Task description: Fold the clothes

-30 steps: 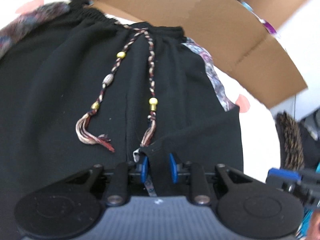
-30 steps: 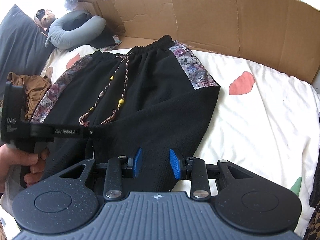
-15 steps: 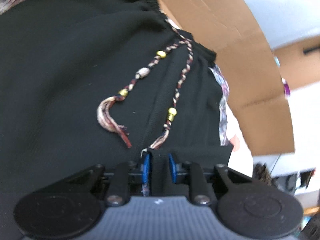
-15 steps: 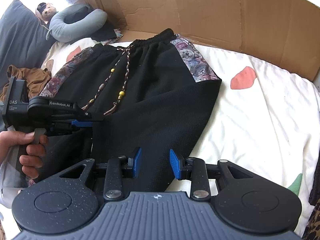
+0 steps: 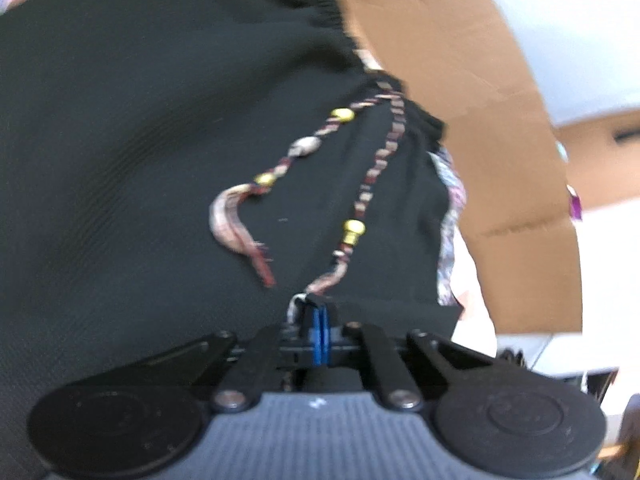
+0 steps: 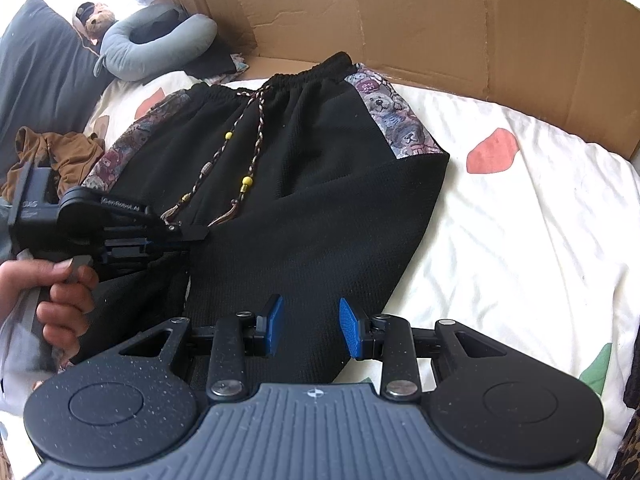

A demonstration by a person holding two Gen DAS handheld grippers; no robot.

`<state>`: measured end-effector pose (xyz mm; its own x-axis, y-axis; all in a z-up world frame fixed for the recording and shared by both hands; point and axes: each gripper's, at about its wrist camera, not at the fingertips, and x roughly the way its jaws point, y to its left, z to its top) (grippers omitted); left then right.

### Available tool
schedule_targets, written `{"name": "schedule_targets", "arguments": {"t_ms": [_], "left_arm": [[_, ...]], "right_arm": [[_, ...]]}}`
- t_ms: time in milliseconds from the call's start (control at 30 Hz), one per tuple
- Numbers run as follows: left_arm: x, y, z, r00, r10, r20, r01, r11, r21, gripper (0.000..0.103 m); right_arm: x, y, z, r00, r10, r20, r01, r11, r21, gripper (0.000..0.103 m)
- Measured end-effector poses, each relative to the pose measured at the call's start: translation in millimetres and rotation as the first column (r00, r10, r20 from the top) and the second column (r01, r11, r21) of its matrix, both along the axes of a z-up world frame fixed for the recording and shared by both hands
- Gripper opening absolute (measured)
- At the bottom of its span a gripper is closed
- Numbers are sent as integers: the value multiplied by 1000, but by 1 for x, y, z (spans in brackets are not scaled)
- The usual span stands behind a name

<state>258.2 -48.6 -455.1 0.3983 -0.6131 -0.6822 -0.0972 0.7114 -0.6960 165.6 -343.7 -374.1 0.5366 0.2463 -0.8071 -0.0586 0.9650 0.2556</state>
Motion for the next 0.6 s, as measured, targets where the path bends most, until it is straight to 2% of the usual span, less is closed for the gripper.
{"name": "schedule_targets", "arguments": {"t_ms": [100, 200, 367, 600], "left_arm": [[-6, -11, 20, 992, -76, 100, 72, 996, 48, 1], [-13, -30, 38, 969, -159, 188, 144, 985, 94, 1], [-28, -59, 62, 910, -285, 300, 246, 956, 163, 1], [-48, -103, 74, 823, -416, 387, 352, 908, 229, 1]], "right_arm": [[2, -4, 3, 1000, -26, 8, 26, 999, 34, 38], [5, -9, 7, 998, -53, 14, 51, 995, 85, 38], [5, -18, 15, 995, -98, 13, 95, 982, 161, 38], [4, -39, 22, 986, -164, -37, 168, 945, 280, 38]]}}
